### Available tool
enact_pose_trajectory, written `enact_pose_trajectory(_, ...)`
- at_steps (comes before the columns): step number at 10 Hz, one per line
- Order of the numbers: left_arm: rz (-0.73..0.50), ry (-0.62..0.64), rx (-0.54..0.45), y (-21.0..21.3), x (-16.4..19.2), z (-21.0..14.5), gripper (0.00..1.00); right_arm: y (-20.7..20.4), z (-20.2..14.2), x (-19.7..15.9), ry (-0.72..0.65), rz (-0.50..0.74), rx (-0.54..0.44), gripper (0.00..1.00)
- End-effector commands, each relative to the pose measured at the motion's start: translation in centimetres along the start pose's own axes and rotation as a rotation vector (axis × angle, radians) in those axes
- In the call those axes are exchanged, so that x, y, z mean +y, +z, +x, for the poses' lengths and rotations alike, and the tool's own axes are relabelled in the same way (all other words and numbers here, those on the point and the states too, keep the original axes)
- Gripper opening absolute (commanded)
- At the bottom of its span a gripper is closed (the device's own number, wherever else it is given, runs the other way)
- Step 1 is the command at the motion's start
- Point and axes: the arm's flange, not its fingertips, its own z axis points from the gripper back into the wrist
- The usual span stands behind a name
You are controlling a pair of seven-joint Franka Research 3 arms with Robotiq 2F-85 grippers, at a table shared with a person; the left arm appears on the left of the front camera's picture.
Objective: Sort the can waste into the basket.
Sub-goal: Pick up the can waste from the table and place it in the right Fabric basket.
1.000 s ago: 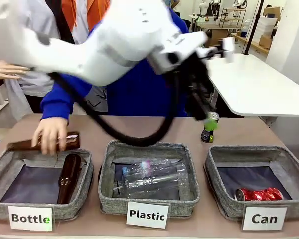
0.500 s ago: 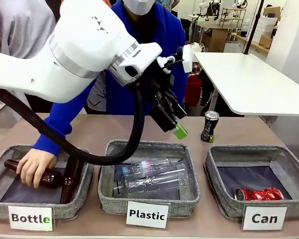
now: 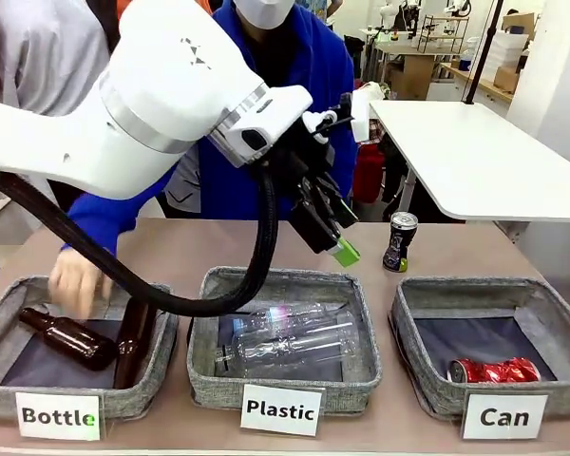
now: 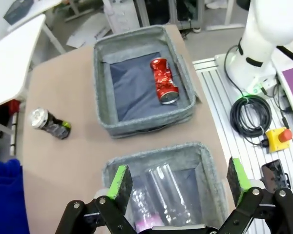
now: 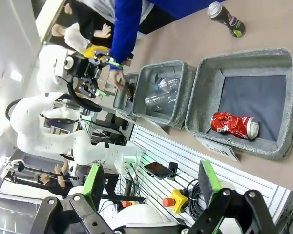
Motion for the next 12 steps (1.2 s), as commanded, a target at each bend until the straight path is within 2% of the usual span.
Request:
enact_pose_trajectory(1, 0.057, 0.045, -0.03, 3.9, -0.8, -3.0, 1.0, -0.5, 0.3, 0.9, -0.012, -0.023, 0.021, 1.0)
enact_pose_trajectory(2, 0.079, 0.128, -0.032, 7.3, -0.8, -5.8, 1.0, -2.1, 0.4, 1.7, 0.0, -0.015, 0.051, 1.0)
enact_pose_trajectory(4, 0.09, 0.309, -0.105, 14.2, -1.6, -12.7, 1.0, -6.4, 0.9, 3.7, 0.017, 0.033, 0.073, 1.0)
enact_pose_trajectory(5, 0.104, 0.386, -0.2, 17.7, -2.5, -16.8, 1.0, -8.9, 1.6, 4.7, 0.005, 0.089, 0.099, 1.0)
enact_pose_trajectory(7, 0.035, 0.463, -0.467, 23.4, -5.9, -26.4, 1.0, -14.2, 2.0, 6.4, -0.046, 0.134, 0.153, 1.0)
enact_pose_trajectory(8, -0.096, 0.437, -0.639, 24.2, -6.3, -30.8, 1.0, -16.1, 2.6, 6.5, -0.104, 0.201, 0.186, 1.0)
enact_pose_trajectory(9, -0.156, 0.514, -0.749, 24.1, -6.5, -34.9, 1.0, -17.3, 3.2, 6.5, -0.179, 0.277, 0.216, 1.0)
enact_pose_trajectory(10, -0.175, 0.608, -0.832, 23.8, -7.3, -39.2, 1.0, -18.4, 3.6, 6.0, -0.23, 0.356, 0.245, 1.0)
enact_pose_trajectory(11, -0.199, 0.63, -0.901, 23.8, -7.9, -41.8, 1.0, -19.4, 3.9, 5.3, -0.263, 0.408, 0.258, 1.0)
enact_pose_trajectory(12, -0.183, 0.623, -0.927, 24.1, -8.6, -42.9, 1.0, -20.0, 4.1, 4.7, -0.301, 0.474, 0.273, 1.0)
